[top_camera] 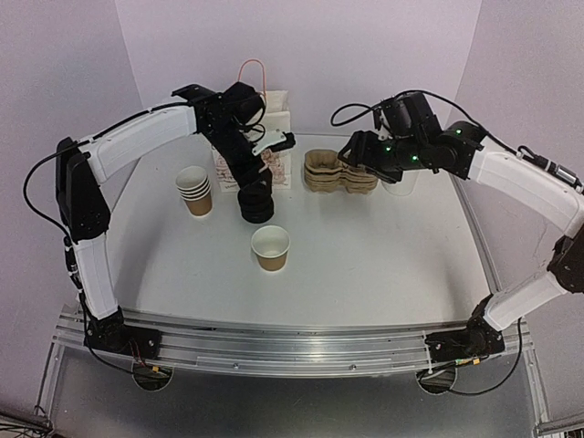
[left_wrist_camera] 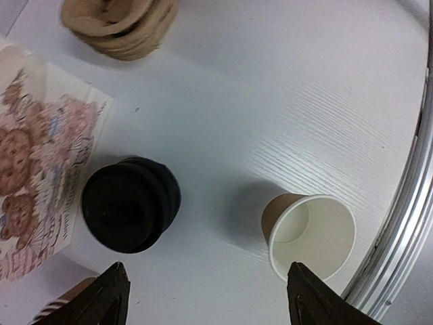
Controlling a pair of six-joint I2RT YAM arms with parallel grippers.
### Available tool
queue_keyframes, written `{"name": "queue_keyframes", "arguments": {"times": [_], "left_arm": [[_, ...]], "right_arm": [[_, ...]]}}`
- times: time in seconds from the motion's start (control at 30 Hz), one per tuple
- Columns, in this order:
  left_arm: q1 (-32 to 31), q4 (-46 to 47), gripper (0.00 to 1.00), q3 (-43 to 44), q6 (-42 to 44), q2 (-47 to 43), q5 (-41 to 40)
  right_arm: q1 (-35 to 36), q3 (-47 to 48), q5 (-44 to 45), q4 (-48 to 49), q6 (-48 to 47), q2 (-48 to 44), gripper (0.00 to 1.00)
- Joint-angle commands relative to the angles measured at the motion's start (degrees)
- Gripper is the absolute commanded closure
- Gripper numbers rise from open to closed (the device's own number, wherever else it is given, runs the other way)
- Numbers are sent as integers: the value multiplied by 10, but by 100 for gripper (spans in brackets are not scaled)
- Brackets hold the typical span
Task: Pack the takeout coffee
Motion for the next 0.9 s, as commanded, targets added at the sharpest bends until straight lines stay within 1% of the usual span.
{"name": "queue_keyframes", "arguments": {"times": [0.0, 0.03, 0.07, 0.1, 0.13, 0.2, 0.33, 0.4, 0.53, 0.87], "left_arm": [[28, 21, 31, -14, -34, -30, -70], [28, 22, 42, -16, -40, -24, -89], [28, 21, 50, -15, -45, -18, -102], [28, 21, 54, -14, -47, -12, -109], [29, 23, 54, -13, -48, -6, -111], [28, 32, 53, -9, -49, 4, -112], [28, 18, 41, 15, -57, 47, -129], [28, 16, 40, 21, -64, 60, -126], [28, 24, 43, 25, -73, 81, -131], [27, 33, 47, 37, -72, 108, -126]], "right_arm": [[0, 20, -5, 0, -8, 14, 29], [0, 22, -5, 0, -9, 17, 29], [0, 25, -5, 0, -10, 20, 29], [0, 28, -7, 0, -12, 23, 30], [0, 32, -9, 0, -14, 27, 30], [0, 39, -11, 0, -18, 33, 29], [0, 47, -14, 0, -23, 42, 29], [0, 46, -13, 0, -25, 43, 29], [0, 43, -12, 0, -26, 42, 29], [0, 36, -10, 0, -28, 43, 29]]}}
